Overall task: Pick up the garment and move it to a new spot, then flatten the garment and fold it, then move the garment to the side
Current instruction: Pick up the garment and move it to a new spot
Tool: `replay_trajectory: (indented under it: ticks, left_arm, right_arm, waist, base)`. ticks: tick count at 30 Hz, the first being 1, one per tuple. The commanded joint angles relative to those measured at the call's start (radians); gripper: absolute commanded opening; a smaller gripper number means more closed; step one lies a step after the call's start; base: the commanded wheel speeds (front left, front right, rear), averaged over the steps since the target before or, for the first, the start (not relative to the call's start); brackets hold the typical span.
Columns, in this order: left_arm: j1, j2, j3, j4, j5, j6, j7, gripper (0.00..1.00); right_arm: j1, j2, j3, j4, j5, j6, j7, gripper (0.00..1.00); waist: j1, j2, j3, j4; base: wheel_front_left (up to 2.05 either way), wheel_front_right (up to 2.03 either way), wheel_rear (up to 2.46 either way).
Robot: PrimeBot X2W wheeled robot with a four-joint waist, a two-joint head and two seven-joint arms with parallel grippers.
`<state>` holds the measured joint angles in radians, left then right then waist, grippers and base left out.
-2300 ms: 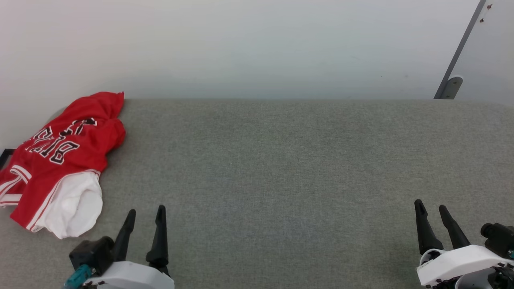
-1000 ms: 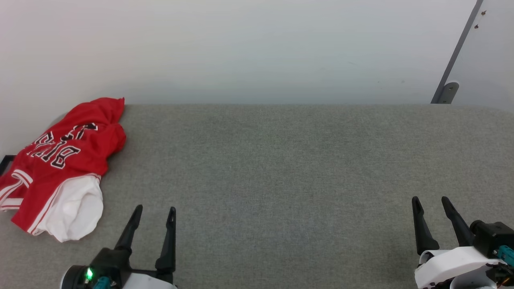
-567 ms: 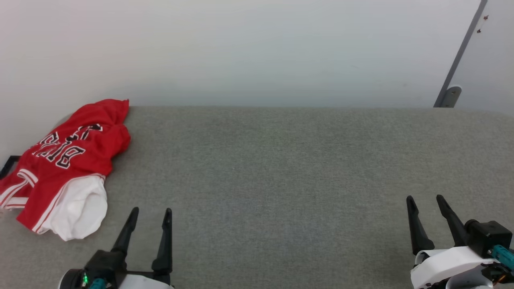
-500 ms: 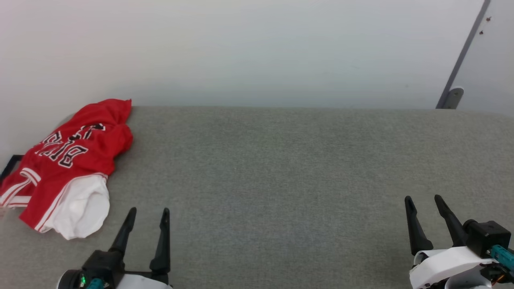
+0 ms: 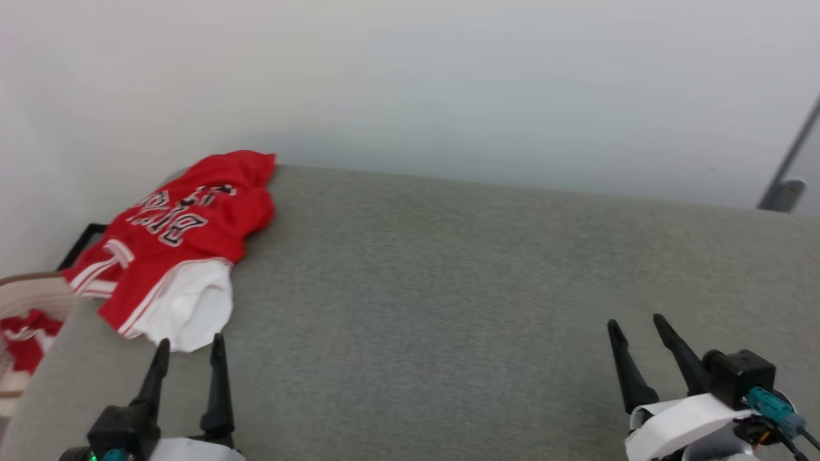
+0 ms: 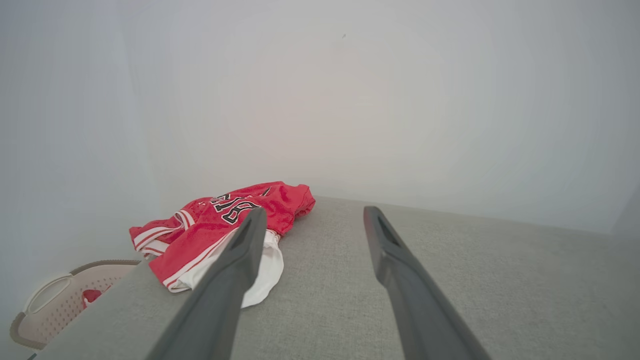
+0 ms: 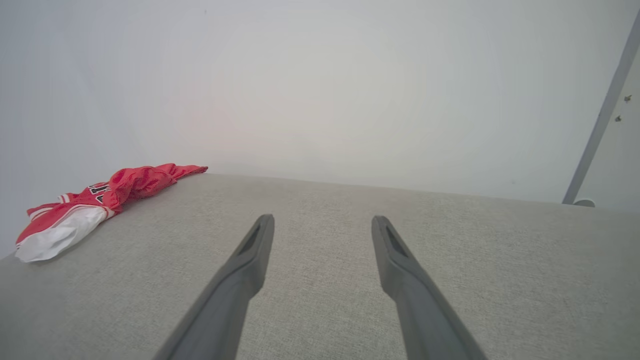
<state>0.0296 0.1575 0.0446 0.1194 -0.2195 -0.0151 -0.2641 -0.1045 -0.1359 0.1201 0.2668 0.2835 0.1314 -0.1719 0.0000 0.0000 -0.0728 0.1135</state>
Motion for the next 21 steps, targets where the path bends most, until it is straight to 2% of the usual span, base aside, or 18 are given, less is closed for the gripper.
replay_trajectory:
  ticks: [1,14,21]
  left_arm:
    - [0.013,0.005,0.011,0.000,-0.006,0.010,0.000,1.00]
    - [0.031,0.031,0.044,-0.010,-0.023,0.034,0.006,1.00]
    - [0.033,0.028,0.046,-0.009,-0.045,0.032,0.013,1.00]
  right_arm:
    - [-0.014,-0.003,0.019,0.003,0.008,-0.001,0.000,1.00]
    - [-0.029,0.000,0.101,0.022,0.046,-0.001,-0.009,1.00]
    - [-0.032,0.002,0.107,0.034,0.045,-0.001,-0.012,1.00]
  waist:
    - [0.0000,0.0000,-0.019,0.060]
    - [0.0000,0.0000,-0.051,0.210]
    - [0.0000,0.0000,-0.054,0.246]
  base:
    - [0.00,0.00,0.00]
    - [0.00,0.00,0.00]
    - [0.00,0.00,0.00]
